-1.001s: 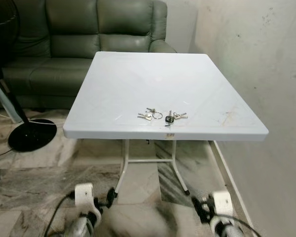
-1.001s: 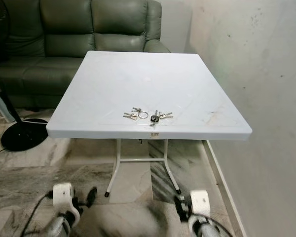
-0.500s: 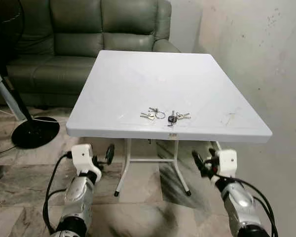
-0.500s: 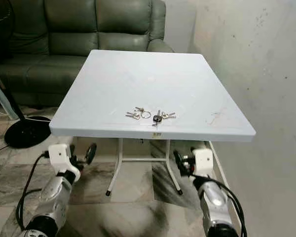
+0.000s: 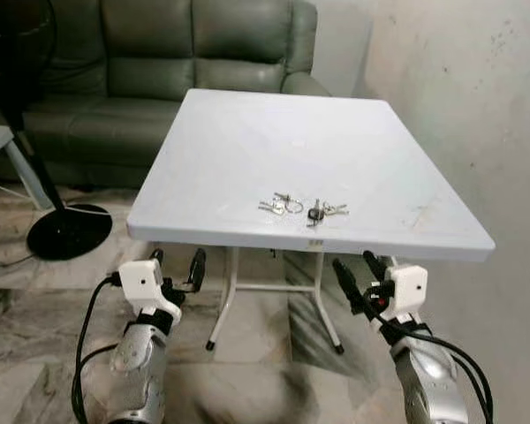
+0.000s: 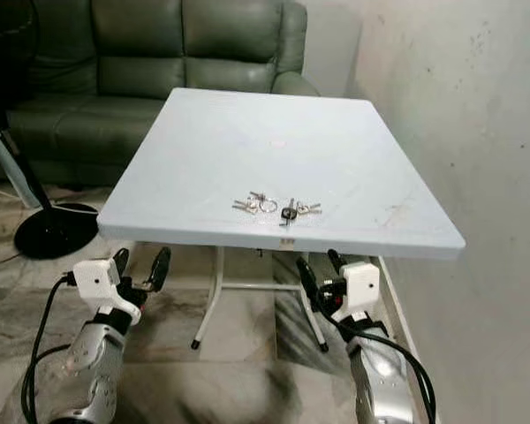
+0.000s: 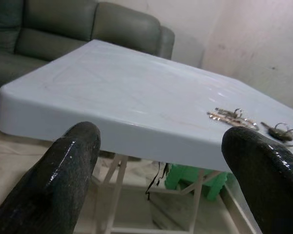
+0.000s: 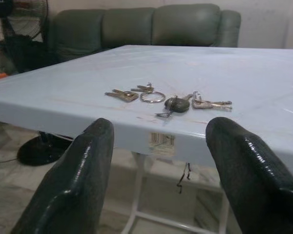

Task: Hang keys on a hook

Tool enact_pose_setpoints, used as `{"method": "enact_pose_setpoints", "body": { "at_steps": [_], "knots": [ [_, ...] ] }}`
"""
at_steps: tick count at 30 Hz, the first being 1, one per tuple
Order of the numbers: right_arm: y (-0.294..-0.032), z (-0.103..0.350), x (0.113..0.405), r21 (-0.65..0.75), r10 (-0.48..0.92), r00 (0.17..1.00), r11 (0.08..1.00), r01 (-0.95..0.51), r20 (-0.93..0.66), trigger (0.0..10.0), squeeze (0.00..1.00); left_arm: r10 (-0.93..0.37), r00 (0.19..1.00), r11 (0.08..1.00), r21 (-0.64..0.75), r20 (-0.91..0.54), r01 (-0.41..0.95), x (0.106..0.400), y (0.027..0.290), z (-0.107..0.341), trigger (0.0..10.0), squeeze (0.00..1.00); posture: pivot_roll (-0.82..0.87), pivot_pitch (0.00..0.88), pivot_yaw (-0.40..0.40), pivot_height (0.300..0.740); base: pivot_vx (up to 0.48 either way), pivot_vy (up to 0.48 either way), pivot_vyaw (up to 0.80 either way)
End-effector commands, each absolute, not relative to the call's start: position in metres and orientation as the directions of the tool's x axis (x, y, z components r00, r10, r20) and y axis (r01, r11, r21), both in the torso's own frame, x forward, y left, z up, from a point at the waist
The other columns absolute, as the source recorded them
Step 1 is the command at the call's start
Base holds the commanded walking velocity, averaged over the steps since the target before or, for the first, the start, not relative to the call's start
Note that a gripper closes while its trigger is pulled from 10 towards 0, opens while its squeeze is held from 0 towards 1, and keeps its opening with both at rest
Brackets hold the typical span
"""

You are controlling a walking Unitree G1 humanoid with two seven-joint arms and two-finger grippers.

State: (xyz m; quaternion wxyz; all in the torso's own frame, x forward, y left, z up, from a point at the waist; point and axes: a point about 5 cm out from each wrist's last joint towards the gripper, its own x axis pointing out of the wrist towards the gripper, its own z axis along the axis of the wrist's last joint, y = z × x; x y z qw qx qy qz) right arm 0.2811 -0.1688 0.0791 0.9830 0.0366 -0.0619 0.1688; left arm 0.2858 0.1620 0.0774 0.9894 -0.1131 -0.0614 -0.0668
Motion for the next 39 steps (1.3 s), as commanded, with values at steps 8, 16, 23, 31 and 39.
{"method": "enact_pose_setpoints", "body": {
  "at_steps": [8, 16, 23, 31, 39],
  "knots": [
    [-0.180, 0.082, 0.264, 0.079, 0.271, 0.952, 0.956, -0.284, 0.140, 10.0, 0.00, -0.097, 0.988, 0.958, -0.257, 0.118, 0.124, 0.267, 0.172, 0.078, 10.0, 0.00, 0.05, 0.000, -0.077, 0.740, 0.000, 0.000, 0.00],
    [-0.193, 0.090, 0.242, 0.108, 0.161, 0.966, 0.977, -0.185, 0.202, 10.0, 0.00, -0.080, 0.990, 0.960, -0.260, 0.113, 0.107, 0.242, 0.179, 0.078, 10.0, 0.00, 0.04, 0.000, -0.072, 0.740, 0.000, 0.000, 0.00],
    [-0.191, 0.098, 0.235, 0.133, 0.139, 0.969, 0.977, -0.168, 0.205, 10.0, 0.00, -0.057, 0.992, 0.945, -0.315, 0.112, 0.090, 0.232, 0.181, 0.083, 10.0, 0.00, 0.03, 0.000, -0.066, 0.740, 0.000, 0.000, 0.00],
    [-0.178, 0.096, 0.237, 0.153, 0.181, 0.968, 0.966, -0.208, 0.172, 10.0, 0.00, -0.076, 0.994, 0.936, -0.338, 0.075, 0.097, 0.234, 0.176, 0.080, 10.0, 0.00, 0.04, 0.000, -0.064, 0.740, 0.000, 0.000, 0.00],
    [-0.175, 0.095, 0.237, 0.147, 0.201, 0.967, 0.963, -0.224, 0.156, 10.0, 0.00, -0.071, 0.994, 0.936, -0.338, 0.079, 0.094, 0.236, 0.176, 0.084, 10.0, 0.00, 0.05, 0.000, -0.068, 0.740, 0.000, 0.000, 0.00]
  ]
}}
